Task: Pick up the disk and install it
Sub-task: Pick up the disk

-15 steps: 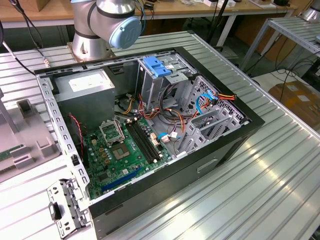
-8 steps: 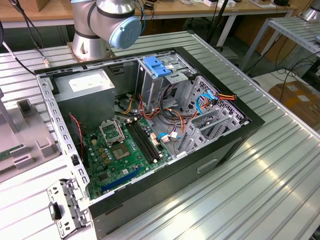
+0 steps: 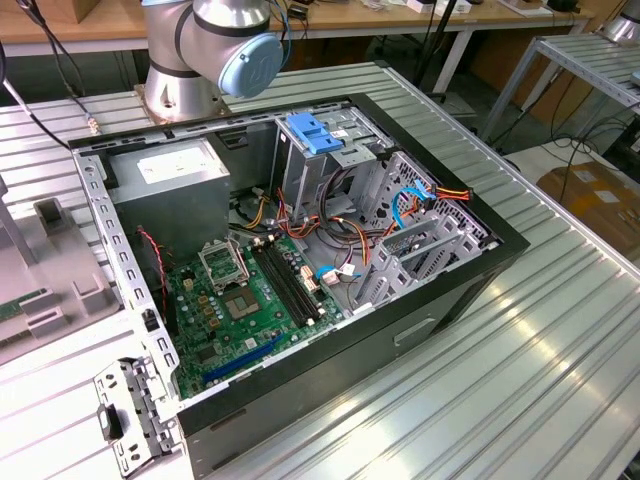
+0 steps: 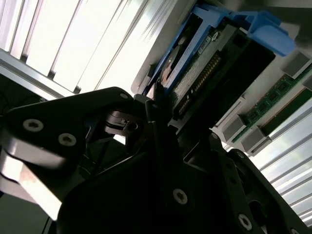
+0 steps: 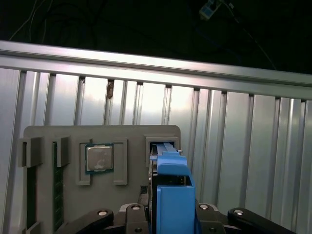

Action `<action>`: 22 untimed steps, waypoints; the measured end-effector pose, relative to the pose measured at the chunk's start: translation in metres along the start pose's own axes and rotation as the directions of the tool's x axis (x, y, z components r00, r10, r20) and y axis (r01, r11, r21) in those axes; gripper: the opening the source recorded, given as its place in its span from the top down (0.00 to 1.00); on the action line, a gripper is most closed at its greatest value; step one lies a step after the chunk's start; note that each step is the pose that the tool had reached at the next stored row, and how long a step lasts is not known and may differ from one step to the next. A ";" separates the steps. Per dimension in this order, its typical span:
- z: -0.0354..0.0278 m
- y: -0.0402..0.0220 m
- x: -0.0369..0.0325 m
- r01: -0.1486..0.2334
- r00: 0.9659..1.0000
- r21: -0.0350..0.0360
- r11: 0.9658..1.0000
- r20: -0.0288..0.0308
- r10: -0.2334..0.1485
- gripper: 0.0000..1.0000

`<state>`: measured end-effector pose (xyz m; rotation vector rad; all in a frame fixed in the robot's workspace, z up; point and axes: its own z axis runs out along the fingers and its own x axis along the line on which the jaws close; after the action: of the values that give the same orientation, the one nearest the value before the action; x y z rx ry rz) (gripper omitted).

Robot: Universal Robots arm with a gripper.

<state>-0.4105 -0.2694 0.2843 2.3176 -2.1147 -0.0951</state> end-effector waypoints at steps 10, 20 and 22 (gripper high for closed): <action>-0.0087 0.0004 -0.0004 0.000 1.000 0.001 1.000 0.008 0.000 0.64; -0.0195 0.0008 -0.0008 0.000 1.000 0.001 1.000 0.010 0.000 0.64; -0.0209 0.0009 -0.0009 0.000 1.000 0.001 1.000 0.010 0.000 0.64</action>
<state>-0.4105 -0.2694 0.3052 2.3230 -2.1192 -0.1057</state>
